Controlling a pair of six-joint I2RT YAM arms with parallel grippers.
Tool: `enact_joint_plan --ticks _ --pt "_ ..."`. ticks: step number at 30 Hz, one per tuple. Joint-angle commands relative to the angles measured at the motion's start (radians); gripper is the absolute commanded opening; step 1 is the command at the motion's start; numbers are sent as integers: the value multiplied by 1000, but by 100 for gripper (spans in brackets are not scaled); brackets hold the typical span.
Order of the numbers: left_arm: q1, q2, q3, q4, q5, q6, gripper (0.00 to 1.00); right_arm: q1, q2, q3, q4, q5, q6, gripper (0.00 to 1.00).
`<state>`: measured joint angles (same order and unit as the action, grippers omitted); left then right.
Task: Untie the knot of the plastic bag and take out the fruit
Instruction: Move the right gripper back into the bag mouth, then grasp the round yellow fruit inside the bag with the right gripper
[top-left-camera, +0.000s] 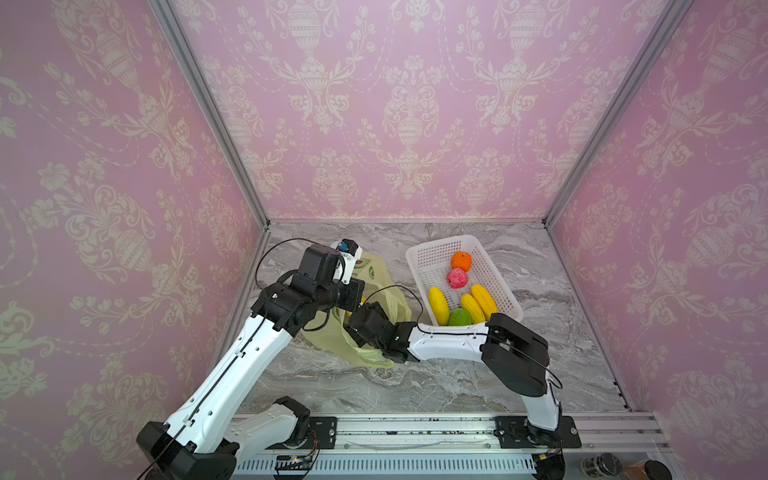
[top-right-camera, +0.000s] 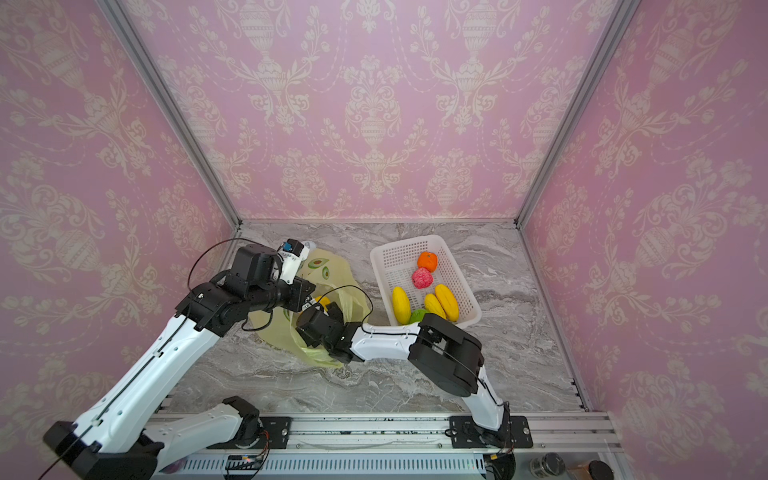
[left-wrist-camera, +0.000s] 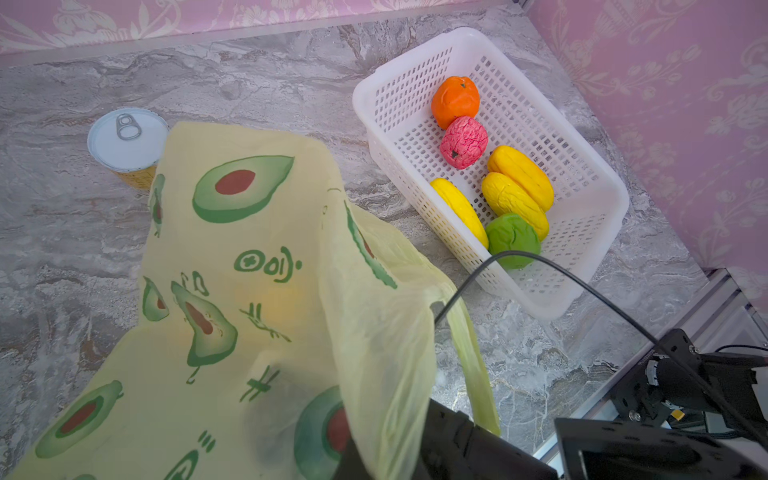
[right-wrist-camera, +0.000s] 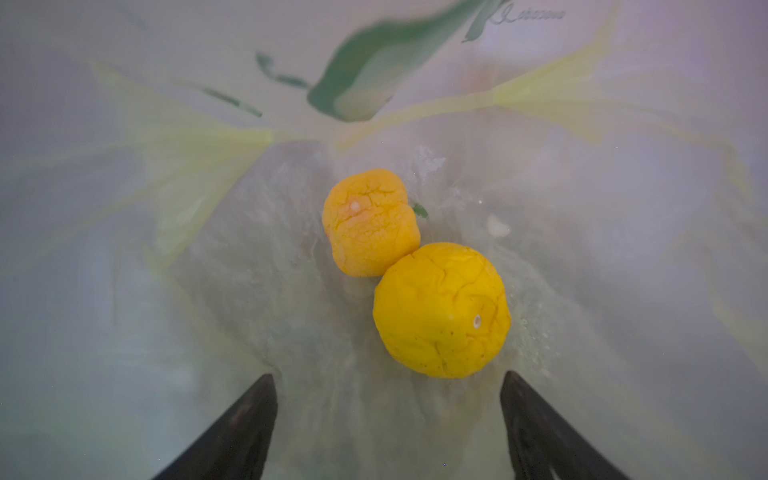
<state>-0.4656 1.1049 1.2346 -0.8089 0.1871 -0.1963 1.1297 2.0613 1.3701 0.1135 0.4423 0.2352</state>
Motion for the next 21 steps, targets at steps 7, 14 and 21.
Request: enact_joint_plan --ticks 7,14,21 --pt "5 -14 -12 -4 50 -3 0 -43 193 220 -126 91 25 96" --pt "5 -19 -15 2 61 -5 0 -71 288 319 -172 76 39 80" --pt "5 -14 -12 -8 23 -3 0 -73 202 211 -80 45 21 51"
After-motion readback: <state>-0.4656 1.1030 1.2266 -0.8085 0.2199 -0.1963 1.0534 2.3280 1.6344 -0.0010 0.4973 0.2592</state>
